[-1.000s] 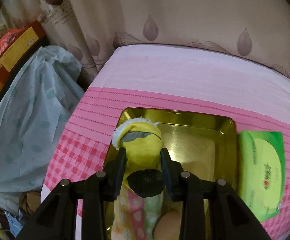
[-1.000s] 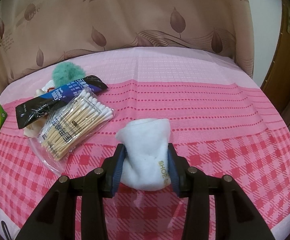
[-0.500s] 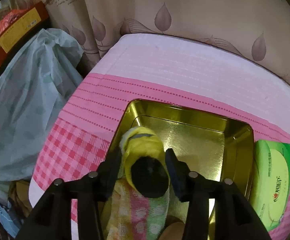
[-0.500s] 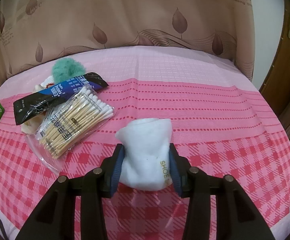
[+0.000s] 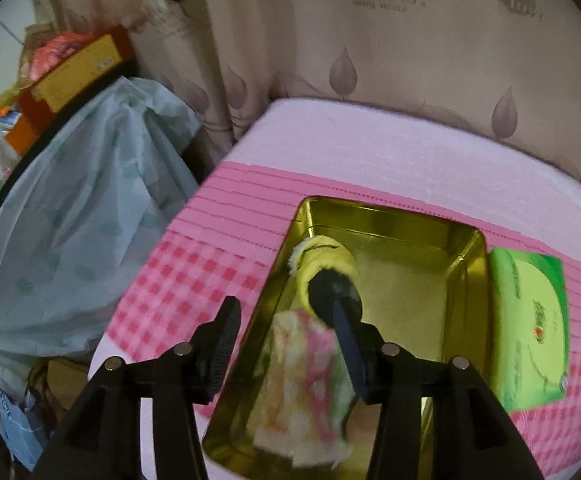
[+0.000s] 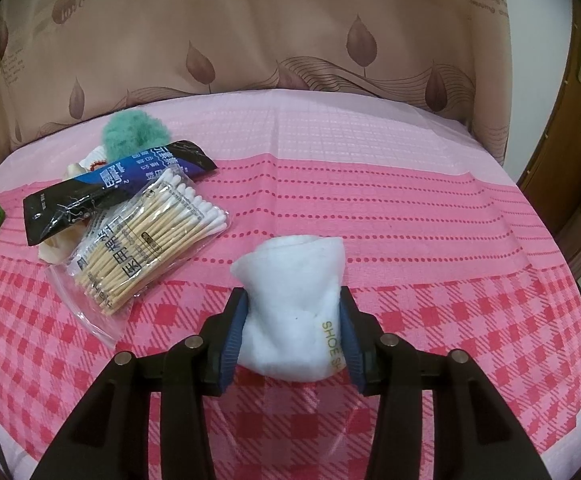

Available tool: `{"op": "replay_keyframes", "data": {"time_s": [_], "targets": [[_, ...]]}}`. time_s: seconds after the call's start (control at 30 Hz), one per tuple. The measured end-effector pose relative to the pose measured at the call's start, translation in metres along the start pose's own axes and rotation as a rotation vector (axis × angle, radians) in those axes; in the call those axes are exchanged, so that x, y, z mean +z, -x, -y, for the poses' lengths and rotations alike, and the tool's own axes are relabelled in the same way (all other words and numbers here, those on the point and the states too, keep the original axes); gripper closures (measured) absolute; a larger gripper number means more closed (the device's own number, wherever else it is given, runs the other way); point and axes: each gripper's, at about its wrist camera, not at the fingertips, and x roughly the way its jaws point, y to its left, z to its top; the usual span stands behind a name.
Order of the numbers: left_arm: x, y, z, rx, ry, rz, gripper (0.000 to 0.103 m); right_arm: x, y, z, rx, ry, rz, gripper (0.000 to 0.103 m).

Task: Organize soft objects

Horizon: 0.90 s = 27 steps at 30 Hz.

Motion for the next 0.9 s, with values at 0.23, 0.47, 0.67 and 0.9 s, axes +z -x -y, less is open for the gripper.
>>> {"op": "replay_keyframes", "data": {"time_s": [0.23, 0.47, 0.67, 0.9], "targets": [[-0.033, 0.042, -0.021, 0.037, 0.034, 0.085, 0.054, 0.0, 0.001, 0.0, -0.009, 0.01, -0.002, 0.06], [-0.073, 0.063, -0.026, 0.123, -0.021, 0.174, 0.053, 0.001, 0.0, -0.002, -0.024, 0.026, -0.005, 0.06], [-0.091, 0.063, -0.031, 0.1, -0.032, 0.169, 0.053, 0.001, -0.001, -0.006, -0.047, 0.049, -0.014, 0.058], [-0.092, 0.063, -0.052, 0.042, 0.06, 0.185, 0.052, 0.0, -0.003, -0.009, -0.073, 0.072, -0.018, 0.058]]}}
